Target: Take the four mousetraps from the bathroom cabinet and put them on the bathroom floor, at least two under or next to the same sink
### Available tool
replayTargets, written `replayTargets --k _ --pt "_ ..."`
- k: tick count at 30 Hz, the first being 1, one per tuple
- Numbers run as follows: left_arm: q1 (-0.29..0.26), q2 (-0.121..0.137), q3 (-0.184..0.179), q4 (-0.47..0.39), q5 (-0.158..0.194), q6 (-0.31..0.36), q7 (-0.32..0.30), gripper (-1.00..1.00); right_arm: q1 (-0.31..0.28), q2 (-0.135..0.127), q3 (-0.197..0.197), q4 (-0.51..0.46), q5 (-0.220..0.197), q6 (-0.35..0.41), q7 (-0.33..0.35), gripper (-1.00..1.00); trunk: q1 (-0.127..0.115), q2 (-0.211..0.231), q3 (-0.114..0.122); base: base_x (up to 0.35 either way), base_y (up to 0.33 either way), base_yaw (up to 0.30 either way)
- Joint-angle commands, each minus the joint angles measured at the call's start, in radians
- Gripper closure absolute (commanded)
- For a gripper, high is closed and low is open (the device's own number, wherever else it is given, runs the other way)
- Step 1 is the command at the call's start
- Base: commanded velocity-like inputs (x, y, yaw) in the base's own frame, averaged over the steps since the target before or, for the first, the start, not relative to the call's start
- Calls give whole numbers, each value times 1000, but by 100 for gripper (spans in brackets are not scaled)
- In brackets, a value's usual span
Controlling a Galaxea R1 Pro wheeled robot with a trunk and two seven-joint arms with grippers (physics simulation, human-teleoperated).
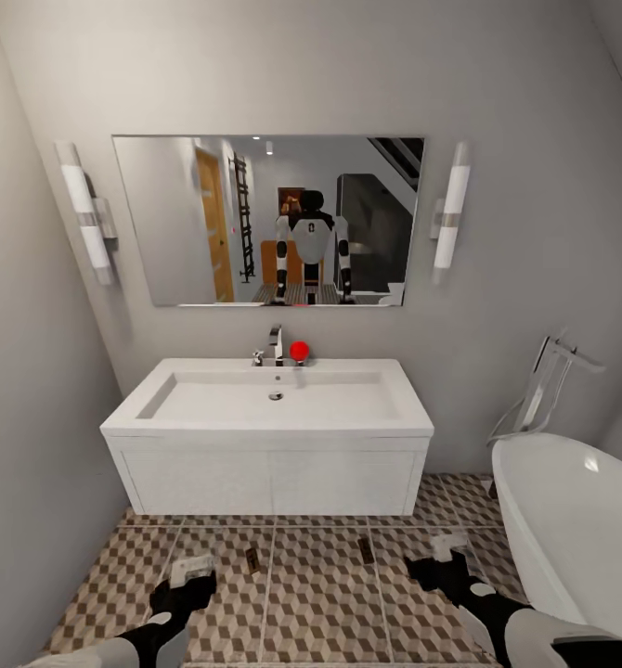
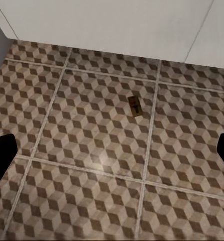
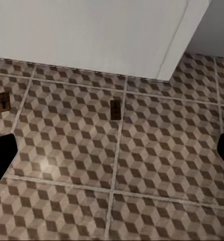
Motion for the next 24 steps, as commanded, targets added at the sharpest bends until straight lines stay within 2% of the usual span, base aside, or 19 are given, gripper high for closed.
replayTargets --k 1,12,24 --pt "2 1 -3 6 7 -7 0 -100 5 -1 6 4 2 -7 -1 -100 1 -3 -2 0 0 0" --pt "62 5 -3 11 5 -7 0 -100 80 -4 6 5 2 -7 -97 -100 1 -3 -2 0 0 0" --pt "143 4 -3 11 5 -8 6 -100 152 -3 6 5 2 -7 -117 -100 1 -3 -2 0 0 0"
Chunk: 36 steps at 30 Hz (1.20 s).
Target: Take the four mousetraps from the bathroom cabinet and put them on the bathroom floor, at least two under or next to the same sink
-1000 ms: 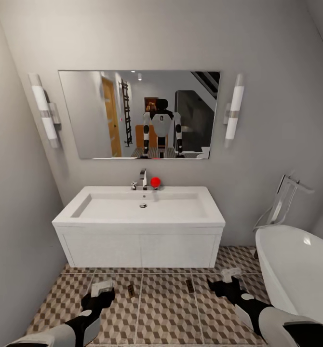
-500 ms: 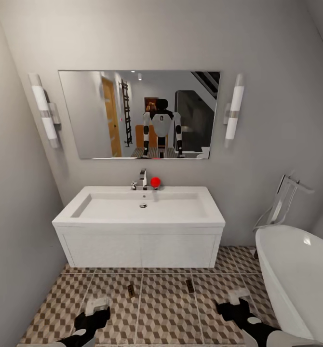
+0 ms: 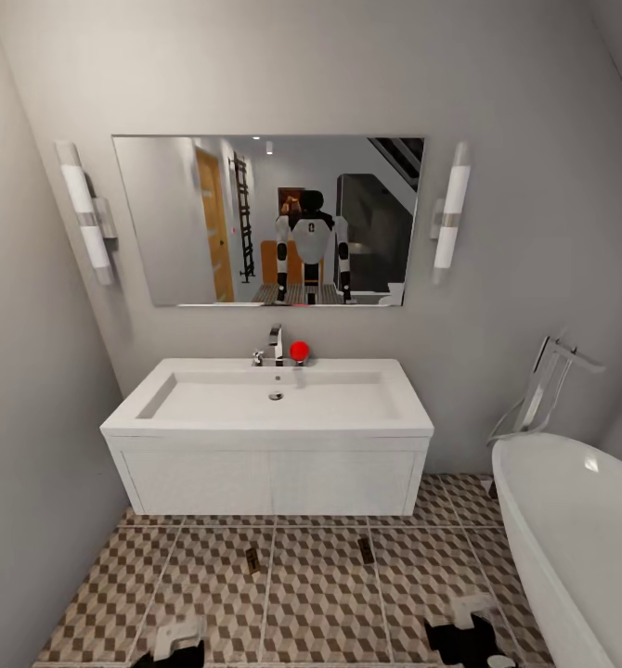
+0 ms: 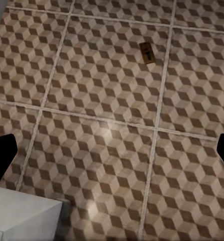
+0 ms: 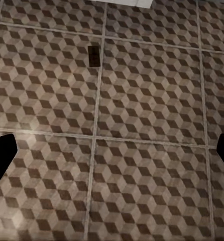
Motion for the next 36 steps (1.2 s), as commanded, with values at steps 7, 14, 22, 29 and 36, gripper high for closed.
replayTargets --k 7,14,22,29,36 --pt "20 -1 -2 4 7 -5 -2 -100 27 1 7 4 1 -7 0 -100 1 -2 -2 0 0 -8" --pt "38 -3 -3 4 6 -6 -3 -100 35 3 7 4 1 -7 0 -100 1 -2 -2 0 0 -176" --pt "51 -5 -4 4 2 -8 -3 -100 37 3 7 4 1 -7 0 -100 1 -2 -2 0 0 -262" --pt "55 -5 -4 4 2 -12 -3 -100 38 3 7 4 1 -7 0 -100 1 -2 -2 0 0 -274" --pt "55 -7 -4 3 1 -17 -3 -100 37 3 7 4 1 -7 0 -100 1 -2 -2 0 0 -269"
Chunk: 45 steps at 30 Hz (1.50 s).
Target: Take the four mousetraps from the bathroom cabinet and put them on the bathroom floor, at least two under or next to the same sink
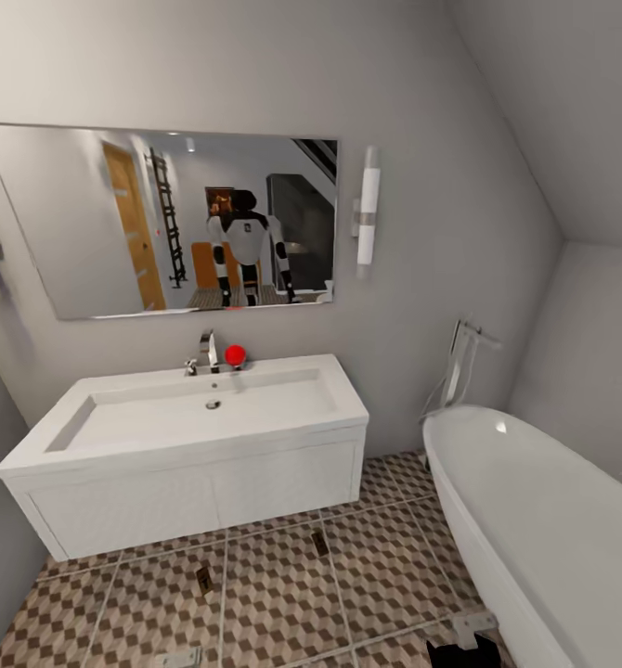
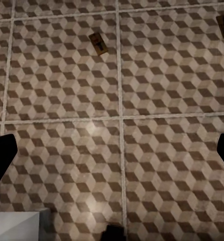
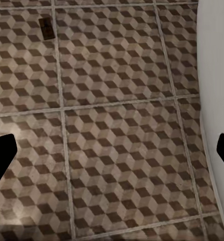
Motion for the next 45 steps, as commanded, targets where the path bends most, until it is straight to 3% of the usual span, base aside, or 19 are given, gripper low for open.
replayTargets --k 1,32,45 --pt "-2 -1 -3 4 8 -8 0 -100 -2 0 7 5 1 -7 1 -100 1 -2 -2 0 0 -220" --pt "-2 -2 -3 4 9 -10 2 -100 -2 0 7 5 2 -7 1 -100 1 -2 -2 152 -158 -28" --pt "-2 -2 -3 4 10 -10 1 -100 -2 0 7 5 2 -7 1 -100 1 -2 2 15 -15 -202"
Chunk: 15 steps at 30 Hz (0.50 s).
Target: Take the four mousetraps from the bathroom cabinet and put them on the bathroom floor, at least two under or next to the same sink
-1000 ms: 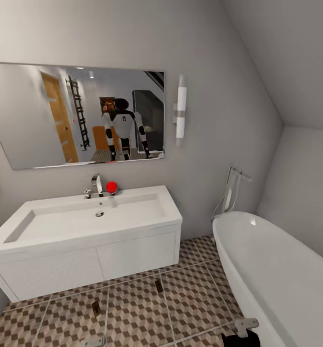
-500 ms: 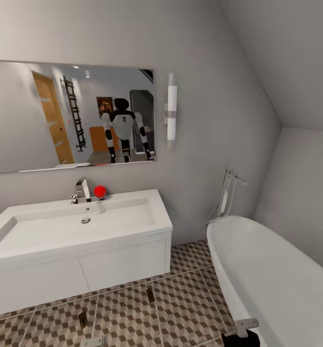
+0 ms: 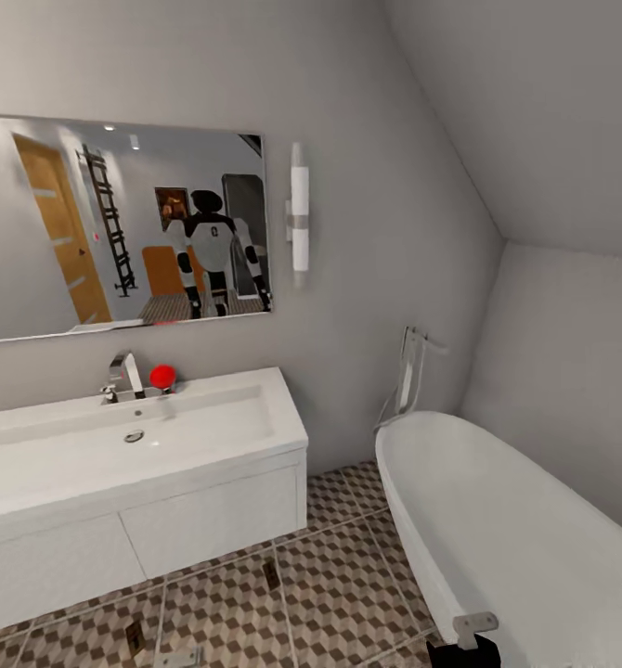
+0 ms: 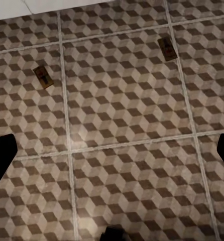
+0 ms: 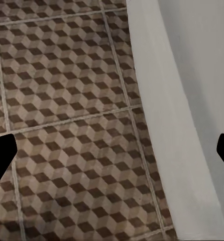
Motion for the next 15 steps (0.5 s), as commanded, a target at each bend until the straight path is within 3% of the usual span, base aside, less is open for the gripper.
replayTargets --k 1,15 --pt "-2 0 -3 4 8 -8 -1 -100 -2 0 7 5 0 -7 1 -100 1 -2 -2 1 -1 -251" --pt "-2 -1 -3 4 10 -8 -1 -100 -2 0 7 5 1 -7 1 -100 1 -2 6 0 0 -224"
